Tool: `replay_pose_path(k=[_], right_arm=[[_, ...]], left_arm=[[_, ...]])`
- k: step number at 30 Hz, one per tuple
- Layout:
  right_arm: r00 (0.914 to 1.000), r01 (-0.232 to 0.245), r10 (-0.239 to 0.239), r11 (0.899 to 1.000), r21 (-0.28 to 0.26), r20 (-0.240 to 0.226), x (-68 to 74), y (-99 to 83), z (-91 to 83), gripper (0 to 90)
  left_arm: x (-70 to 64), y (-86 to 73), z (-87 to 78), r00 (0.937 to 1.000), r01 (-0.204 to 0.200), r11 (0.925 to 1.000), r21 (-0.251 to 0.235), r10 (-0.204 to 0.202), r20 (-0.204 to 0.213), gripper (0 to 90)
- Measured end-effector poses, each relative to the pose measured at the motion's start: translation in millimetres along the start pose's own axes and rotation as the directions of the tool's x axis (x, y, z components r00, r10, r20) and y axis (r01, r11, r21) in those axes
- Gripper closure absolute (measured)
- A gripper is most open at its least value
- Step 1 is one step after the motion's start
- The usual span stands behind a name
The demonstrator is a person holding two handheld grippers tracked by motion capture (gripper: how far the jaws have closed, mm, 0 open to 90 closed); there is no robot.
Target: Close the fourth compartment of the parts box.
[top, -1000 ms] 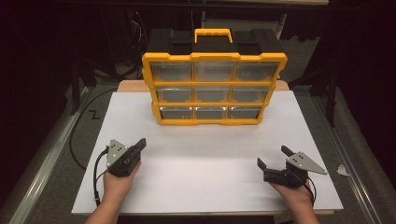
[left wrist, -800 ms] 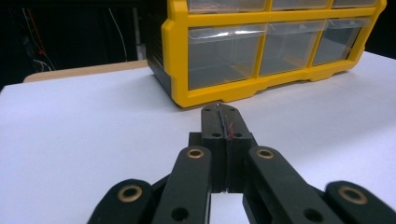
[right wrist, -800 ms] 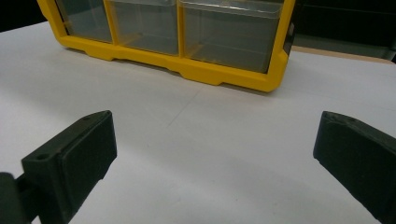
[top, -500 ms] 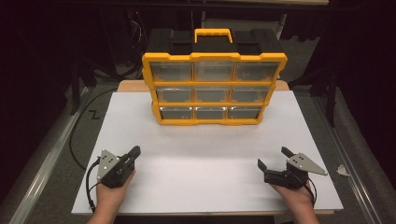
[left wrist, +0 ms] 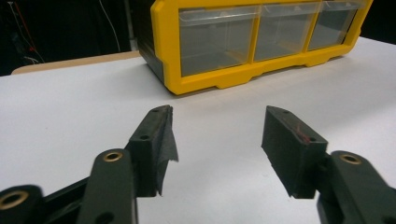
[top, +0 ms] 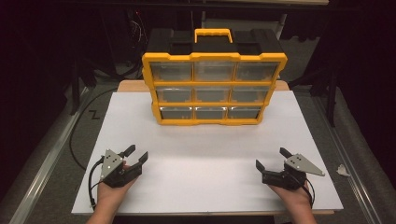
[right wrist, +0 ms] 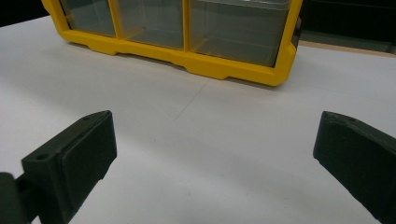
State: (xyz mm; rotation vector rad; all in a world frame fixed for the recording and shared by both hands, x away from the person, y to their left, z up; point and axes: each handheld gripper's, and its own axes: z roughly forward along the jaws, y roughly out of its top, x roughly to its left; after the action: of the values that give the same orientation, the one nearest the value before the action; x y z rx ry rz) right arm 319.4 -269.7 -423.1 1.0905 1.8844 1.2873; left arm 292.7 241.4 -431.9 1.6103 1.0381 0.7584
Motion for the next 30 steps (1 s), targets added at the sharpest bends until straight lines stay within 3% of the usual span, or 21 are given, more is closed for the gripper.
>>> replay_pose_path(k=[3,6,10,11,15,25,30], right_arm=[[1.0,-0.001,0.001,1.0,0.001,-0.001,-1.3,-0.6,-0.6,0.9],[1.0,0.0,0.0,1.0,-0.001,0.0,-1.9,-0.5,-1.2,0.8],[1.0,0.0,0.0,1.0,-0.006,0.0,-2.1,0.0,-2.3,0.8],[1.0,0.0,0.0,1.0,-0.006,0.0,-2.1,0.0,-2.3,0.8],[1.0,0.0,0.0,1.0,-0.01,0.0,-2.1,0.4,-3.7,0.9],[1.0,-0.001,0.001,1.0,-0.018,-0.001,-2.8,1.0,-6.0,0.9],[1.0,0.002,-0.002,1.0,-0.015,-0.004,-1.8,1.0,-5.0,0.9]], left_arm=[[1.1,0.1,0.3,1.0,0.007,1.0,-0.002,-0.007,-0.002,27.9],[1.3,0.9,0.9,0.9996,0.024,0.9997,-0.005,-0.024,0.011,22.0],[0.6,1.3,2.0,0.9991,0.016,0.9999,0.004,-0.016,0.038,14.0],[0.7,1.8,2.2,0.999,0.02,0.9998,0.005,-0.02,0.04,14.0],[0.7,3.3,4.2,0.9991,0.031,0.9992,0.023,-0.032,0.029,0.0],[3.1,4.6,1.7,0.9992,0.039,0.9991,0.014,-0.039,0.007,0.0],[3.3,3.7,2.4,0.9993,0.033,0.9991,0.025,-0.034,0.018,0.0]])
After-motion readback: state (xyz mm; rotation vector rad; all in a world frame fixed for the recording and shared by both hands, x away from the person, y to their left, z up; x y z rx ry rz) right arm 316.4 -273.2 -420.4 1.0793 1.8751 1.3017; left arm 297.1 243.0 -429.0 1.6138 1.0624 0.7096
